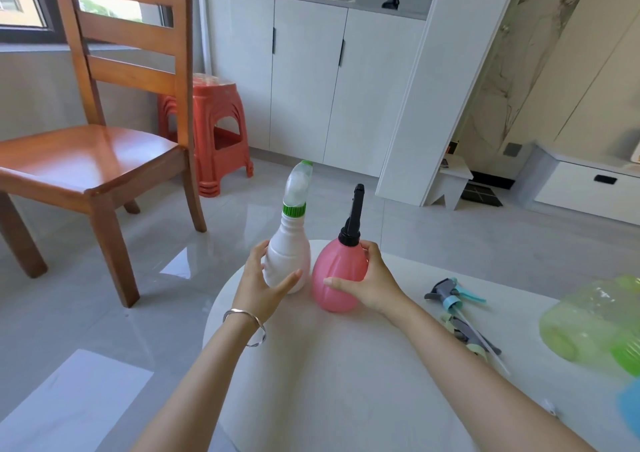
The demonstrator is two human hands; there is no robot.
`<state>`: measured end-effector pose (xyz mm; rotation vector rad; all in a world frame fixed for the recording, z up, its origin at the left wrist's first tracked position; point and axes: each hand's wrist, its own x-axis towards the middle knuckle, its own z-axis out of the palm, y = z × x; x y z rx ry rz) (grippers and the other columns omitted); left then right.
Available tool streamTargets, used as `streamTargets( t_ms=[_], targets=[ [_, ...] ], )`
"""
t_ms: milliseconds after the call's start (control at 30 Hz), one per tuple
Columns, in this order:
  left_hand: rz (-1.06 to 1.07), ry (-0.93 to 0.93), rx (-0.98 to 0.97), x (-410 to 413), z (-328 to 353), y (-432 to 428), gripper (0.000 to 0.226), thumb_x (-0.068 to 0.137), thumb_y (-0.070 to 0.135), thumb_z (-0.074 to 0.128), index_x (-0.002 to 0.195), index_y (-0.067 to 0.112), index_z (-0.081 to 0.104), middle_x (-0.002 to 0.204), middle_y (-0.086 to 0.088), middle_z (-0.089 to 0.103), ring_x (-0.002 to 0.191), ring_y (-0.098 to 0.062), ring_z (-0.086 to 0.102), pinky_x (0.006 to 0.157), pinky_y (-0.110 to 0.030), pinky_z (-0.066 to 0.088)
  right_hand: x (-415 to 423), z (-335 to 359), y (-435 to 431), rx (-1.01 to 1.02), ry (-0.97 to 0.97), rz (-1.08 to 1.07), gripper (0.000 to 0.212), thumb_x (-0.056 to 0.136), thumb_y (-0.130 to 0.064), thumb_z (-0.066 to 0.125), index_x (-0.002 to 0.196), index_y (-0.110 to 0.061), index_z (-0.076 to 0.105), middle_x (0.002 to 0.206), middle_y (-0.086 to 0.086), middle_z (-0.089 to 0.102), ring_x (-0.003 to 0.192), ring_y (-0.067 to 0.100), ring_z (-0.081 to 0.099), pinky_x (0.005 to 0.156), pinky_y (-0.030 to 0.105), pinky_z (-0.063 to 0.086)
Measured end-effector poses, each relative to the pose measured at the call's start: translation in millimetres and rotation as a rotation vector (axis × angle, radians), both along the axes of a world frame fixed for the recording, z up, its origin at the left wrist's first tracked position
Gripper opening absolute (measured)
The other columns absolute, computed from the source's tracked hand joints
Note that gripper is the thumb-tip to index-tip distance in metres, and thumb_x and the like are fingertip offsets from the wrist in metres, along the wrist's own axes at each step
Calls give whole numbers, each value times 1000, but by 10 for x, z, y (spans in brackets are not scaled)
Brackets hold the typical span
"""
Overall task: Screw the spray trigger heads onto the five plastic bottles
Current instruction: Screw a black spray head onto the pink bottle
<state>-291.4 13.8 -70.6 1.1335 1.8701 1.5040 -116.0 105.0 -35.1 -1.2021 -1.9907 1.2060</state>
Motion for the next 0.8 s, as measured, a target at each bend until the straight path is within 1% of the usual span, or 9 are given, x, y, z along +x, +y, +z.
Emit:
streamTargets(
  t_ms=[133,233,367,533,600,700,800],
  targets=[
    [14,7,-2,2,-8,20,68,79,24,73,135,22,36,134,2,46,121,-22,45,101,-44,42,-37,-12,3,7,2,8,83,66,-30,83,130,-26,30,125,-6,44,115,17,49,97,32,43],
    [8,15,-10,3,-18,27,67,79,25,72,135,23,35,135,1,47,121,-22,45,101,-43,42,-53,-18,6,11,7,6,83,67,-30,83,130,-26,30,123,-7,43,113,15,48,93,28,42],
    [12,23,-21,4,-23,32,68,79,26,72,136,23,34,135,0,48,121,-22,45,101,-46,42,-50,-29,17,12,9,4,84,66,-31,83,131,-27,29,122,-8,43,112,15,49,91,27,41],
    [10,30,-28,3,-15,36,68,80,27,71,136,24,34,133,0,50,123,-22,46,100,-43,43,-58,-42,14,12,21,4,82,68,-30,82,130,-28,29,122,-9,42,111,14,47,91,26,39],
    [8,45,-43,4,-9,27,70,81,29,70,139,24,32,135,0,50,125,-22,45,100,-41,43,-57,-49,10,11,20,1,82,69,-31,81,131,-27,28,123,-9,41,111,14,46,90,25,39],
    [10,71,-62,23,7,-7,78,80,32,70,144,21,26,144,0,43,132,-21,40,102,-36,39,-32,-69,-11,7,29,5,87,69,-33,81,135,-27,25,130,-7,39,118,14,44,94,25,37],
    [40,101,-71,53,77,-50,85,79,36,71,147,17,22,151,-4,32,136,-22,35,109,-42,36,21,-71,-55,9,63,5,94,69,-36,80,140,-27,21,145,-7,30,132,11,32,103,26,31]
  ],
)
